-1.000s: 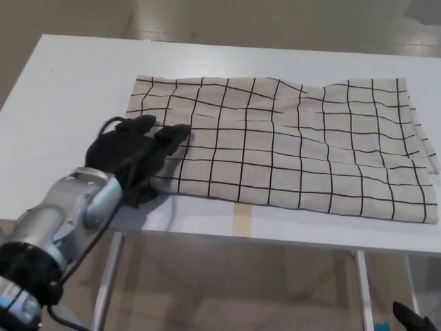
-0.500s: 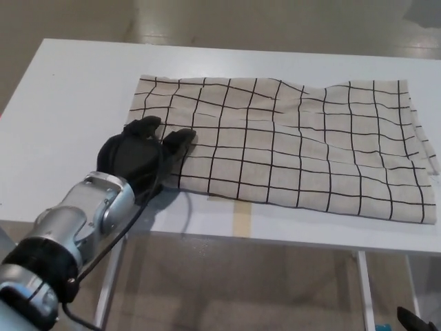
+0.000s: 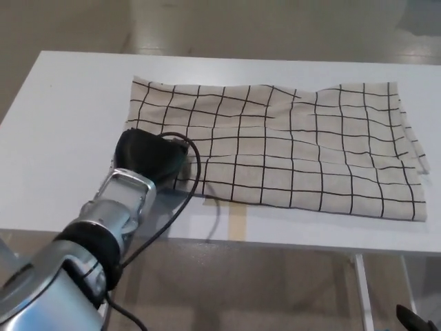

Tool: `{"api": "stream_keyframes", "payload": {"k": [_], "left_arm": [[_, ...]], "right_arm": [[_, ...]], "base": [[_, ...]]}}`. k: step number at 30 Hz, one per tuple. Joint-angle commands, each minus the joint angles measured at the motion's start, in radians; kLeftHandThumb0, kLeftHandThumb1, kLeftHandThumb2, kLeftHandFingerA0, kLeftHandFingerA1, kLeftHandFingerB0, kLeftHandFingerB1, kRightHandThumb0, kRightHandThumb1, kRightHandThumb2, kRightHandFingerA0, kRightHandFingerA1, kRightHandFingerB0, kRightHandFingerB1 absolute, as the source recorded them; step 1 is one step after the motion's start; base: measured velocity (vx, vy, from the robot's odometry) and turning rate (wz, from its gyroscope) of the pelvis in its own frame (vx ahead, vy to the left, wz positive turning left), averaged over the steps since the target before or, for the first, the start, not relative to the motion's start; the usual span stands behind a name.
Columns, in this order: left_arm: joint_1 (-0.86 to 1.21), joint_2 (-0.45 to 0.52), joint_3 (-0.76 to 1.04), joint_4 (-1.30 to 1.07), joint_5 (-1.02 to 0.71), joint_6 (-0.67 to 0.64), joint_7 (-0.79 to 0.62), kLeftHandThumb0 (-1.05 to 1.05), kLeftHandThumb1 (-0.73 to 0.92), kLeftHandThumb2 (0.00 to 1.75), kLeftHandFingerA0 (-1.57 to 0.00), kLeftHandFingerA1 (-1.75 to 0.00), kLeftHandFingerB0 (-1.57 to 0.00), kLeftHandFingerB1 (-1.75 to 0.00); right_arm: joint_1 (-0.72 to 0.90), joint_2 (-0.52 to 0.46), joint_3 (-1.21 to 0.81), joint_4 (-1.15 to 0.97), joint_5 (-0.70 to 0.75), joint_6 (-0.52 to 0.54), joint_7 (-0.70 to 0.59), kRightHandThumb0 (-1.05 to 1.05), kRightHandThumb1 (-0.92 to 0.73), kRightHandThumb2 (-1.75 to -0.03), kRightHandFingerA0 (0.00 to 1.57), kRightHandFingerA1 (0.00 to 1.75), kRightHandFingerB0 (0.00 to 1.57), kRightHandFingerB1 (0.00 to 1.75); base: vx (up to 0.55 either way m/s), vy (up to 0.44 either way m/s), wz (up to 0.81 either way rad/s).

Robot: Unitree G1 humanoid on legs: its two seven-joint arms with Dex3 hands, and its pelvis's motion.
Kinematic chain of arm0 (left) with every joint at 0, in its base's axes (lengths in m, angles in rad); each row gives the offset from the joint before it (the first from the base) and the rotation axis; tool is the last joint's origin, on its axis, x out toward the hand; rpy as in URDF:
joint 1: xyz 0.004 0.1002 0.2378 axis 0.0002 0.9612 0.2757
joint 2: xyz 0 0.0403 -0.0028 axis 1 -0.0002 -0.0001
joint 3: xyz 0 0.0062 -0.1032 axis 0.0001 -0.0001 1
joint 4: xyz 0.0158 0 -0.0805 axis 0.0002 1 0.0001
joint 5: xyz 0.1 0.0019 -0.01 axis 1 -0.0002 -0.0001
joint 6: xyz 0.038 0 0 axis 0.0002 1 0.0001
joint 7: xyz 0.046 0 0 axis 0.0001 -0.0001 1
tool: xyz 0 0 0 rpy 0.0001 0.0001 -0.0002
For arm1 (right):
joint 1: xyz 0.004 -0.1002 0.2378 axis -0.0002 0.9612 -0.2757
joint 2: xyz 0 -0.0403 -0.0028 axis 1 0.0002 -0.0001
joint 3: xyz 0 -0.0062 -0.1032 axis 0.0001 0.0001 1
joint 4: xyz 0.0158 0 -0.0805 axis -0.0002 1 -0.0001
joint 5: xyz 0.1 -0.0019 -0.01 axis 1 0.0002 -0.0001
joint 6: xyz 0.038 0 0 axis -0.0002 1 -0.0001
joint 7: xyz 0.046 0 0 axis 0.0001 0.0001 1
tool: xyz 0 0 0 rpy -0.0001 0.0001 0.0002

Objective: Use the left hand to fold a white towel with checkered patterns in half.

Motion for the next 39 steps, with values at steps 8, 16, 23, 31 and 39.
{"api": "stream_keyframes", "payload": {"k": [8, 16, 23, 31, 39], "left_arm": [[0.108, 0.188, 0.117, 0.031, -0.091, -0.116, 0.091, -0.28, 0.57, 0.58, -0.79, -1.64, -0.95, -0.58], [0.035, 0.346, 0.233, -0.005, -0.143, -0.14, 0.097, -0.26, 0.44, 0.79, -1.12, -1.38, -0.87, -1.19], [0.044, 0.442, 0.295, -0.027, -0.151, -0.163, 0.154, -0.2, 0.64, 0.56, -0.78, -1.75, -0.56, -1.7], [-0.025, 0.497, 0.229, -0.021, -0.068, -0.166, 0.196, -0.21, 0.64, 0.56, -0.79, -1.75, -0.88, -1.19], [-0.15, 0.489, 0.111, -0.133, 0.055, -0.194, 0.371, -0.24, 0.53, 0.57, -0.81, -1.61, -1.0, -0.84]], "right_arm": [[0.019, 0.002, -0.017, 0.006, 0.059, -0.003, 0.051, -0.34, -0.78, -0.63, 0.36, 0.46, 0.34, 0.42], [0.023, -0.012, -0.016, -0.013, 0.038, 0.016, 0.038, -0.33, -0.78, -0.63, 0.36, 0.46, 0.34, 0.41], [0.048, -0.011, -0.007, -0.018, 0.041, 0.022, 0.049, -0.34, -0.78, -0.63, 0.36, 0.46, 0.34, 0.41], [0.009, -0.014, -0.005, -0.023, 0.048, 0.044, 0.065, -0.34, -0.78, -0.63, 0.36, 0.47, 0.34, 0.41], [0.014, 0.005, -0.008, 0.009, 0.046, -0.014, 0.041, -0.34, -0.79, -0.63, 0.38, 0.5, 0.35, 0.41]], "base": [[0.0, 0.0, 0.0], [0.0, 0.0, 0.0], [0.0, 0.0, 0.0], [0.0, 0.0, 0.0], [0.0, 0.0, 0.0]]}}
